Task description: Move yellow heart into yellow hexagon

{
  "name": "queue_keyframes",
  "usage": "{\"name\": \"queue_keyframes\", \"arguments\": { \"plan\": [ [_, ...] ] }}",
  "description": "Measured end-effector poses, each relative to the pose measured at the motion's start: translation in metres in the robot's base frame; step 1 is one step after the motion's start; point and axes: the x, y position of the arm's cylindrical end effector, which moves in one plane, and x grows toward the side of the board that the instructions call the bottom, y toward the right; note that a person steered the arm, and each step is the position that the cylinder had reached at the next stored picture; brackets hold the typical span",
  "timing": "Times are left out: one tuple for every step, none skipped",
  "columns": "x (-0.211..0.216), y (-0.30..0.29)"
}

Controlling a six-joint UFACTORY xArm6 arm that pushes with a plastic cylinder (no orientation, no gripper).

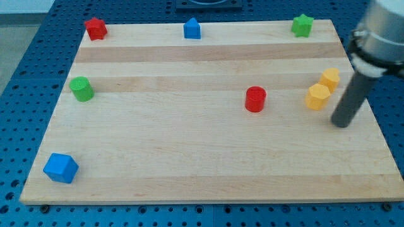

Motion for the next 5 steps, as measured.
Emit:
{"name": "queue_keyframes", "arguments": {
  "plan": [
    [-0.036, 0.048],
    [-0.089, 0.067],
    [-0.129, 0.050],
    [-0.123, 0.014],
    [-0.100, -0.002]
  ]
}}
